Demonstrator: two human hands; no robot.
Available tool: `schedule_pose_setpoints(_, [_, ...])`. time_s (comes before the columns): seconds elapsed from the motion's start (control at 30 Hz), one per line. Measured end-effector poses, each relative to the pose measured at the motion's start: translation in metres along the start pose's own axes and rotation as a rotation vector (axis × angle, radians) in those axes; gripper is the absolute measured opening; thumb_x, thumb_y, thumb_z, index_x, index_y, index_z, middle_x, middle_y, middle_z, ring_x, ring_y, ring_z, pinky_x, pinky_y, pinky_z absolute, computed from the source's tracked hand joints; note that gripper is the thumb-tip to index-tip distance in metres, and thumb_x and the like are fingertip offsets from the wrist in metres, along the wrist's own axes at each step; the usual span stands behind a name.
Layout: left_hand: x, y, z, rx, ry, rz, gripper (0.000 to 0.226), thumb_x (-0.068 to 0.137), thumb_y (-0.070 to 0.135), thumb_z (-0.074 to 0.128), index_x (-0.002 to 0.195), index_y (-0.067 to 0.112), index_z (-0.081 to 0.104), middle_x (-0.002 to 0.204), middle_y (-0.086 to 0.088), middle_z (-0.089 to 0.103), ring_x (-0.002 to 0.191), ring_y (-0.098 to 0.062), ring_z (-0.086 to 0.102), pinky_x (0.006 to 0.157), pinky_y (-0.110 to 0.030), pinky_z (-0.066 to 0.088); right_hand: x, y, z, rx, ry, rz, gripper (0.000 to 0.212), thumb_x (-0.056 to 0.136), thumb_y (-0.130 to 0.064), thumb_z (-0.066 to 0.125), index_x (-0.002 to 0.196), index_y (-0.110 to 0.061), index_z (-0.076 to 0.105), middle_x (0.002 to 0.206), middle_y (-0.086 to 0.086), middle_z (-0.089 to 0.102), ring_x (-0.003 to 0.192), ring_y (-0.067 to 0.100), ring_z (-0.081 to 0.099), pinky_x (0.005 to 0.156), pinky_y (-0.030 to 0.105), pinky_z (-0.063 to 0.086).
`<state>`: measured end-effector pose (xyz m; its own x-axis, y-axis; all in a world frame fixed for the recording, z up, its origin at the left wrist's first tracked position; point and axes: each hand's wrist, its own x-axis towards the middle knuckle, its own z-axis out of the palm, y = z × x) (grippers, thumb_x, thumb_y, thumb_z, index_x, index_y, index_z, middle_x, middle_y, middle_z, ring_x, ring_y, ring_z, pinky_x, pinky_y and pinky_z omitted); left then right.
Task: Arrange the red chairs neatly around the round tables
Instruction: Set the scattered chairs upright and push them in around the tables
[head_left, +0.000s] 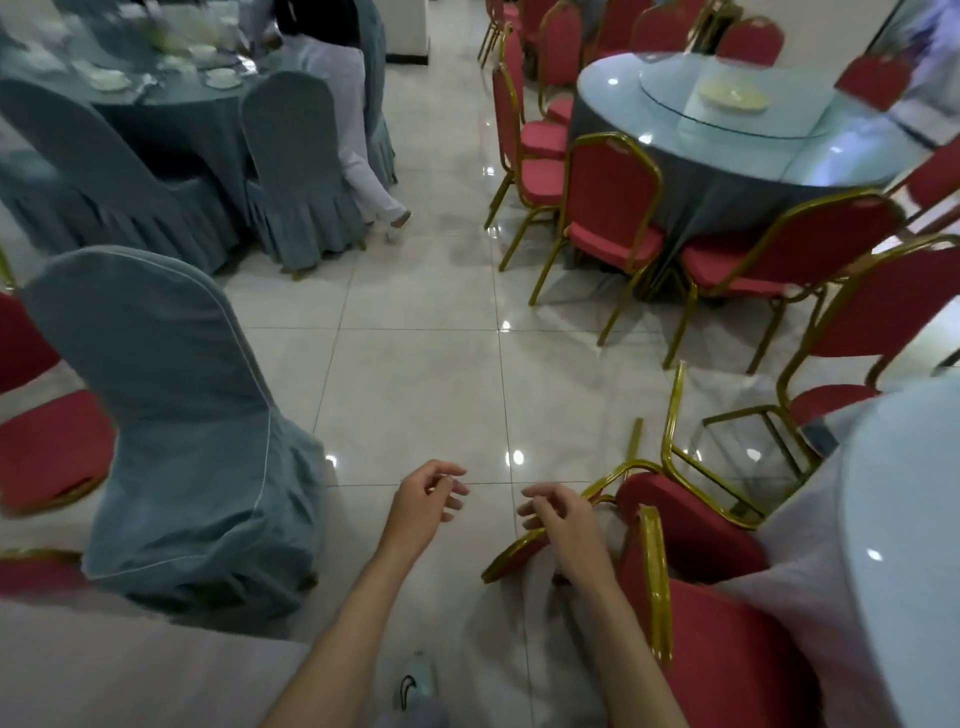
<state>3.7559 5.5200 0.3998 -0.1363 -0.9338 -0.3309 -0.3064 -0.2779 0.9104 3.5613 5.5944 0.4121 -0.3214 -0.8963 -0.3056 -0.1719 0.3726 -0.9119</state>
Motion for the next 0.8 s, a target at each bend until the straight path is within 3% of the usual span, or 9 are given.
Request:
schedule_pose_setpoints(0.13, [0.049,0.016,-0.019,0.0,-0.032,0.006,0.025,0.106,0.014,0.048,0.103,0.024,0.07,0.09,0.003,0.076,0.081,-0.016,0.072,0.069,-0.024,0.06,0.041,-0.024,0.027,0.02,0.056,0.019,0.017,0.104,-0.016,0.055,0.106,-0.022,0.071,0.09,0.0,0.076,0.082,0.016,0.073,0.072,0.028,0.059])
schedule_pose_setpoints(0.4, [0.154,0.05,-0.028,-0.015,-0.162,-0.014,0.026,0.104,0.01,0.049,0.099,0.022,0.071,0.087,-0.001,0.077,0.078,-0.021,0.072,0.066,-0.027,0.055,0.135,-0.058,0.056,0.092,0.122,0.033,0.019,0.104,-0.016,0.054,0.105,-0.024,0.071,0.09,-0.002,0.077,0.081,0.015,0.073,0.076,0.035,0.061])
schedule_pose_setpoints(0.67, [0.299,0.095,-0.036,0.078,-0.255,0.004,0.022,0.103,0.01,0.052,0.102,0.019,0.072,0.088,-0.003,0.077,0.076,-0.018,0.071,0.067,-0.029,0.056,0.276,-0.054,0.059,0.217,0.22,0.221,0.021,0.102,-0.014,0.053,0.104,-0.023,0.071,0.092,0.0,0.078,0.087,0.019,0.073,0.082,0.037,0.059])
schedule_pose_setpoints(0.8, [0.35,0.12,-0.027,0.127,-0.312,0.012,0.024,0.103,0.007,0.051,0.102,0.017,0.072,0.087,-0.004,0.077,0.075,-0.019,0.07,0.066,-0.029,0.055,0.328,-0.058,0.047,0.256,0.234,0.314,0.018,0.1,-0.012,0.055,0.103,-0.02,0.071,0.094,0.003,0.078,0.086,0.02,0.073,0.075,0.032,0.053])
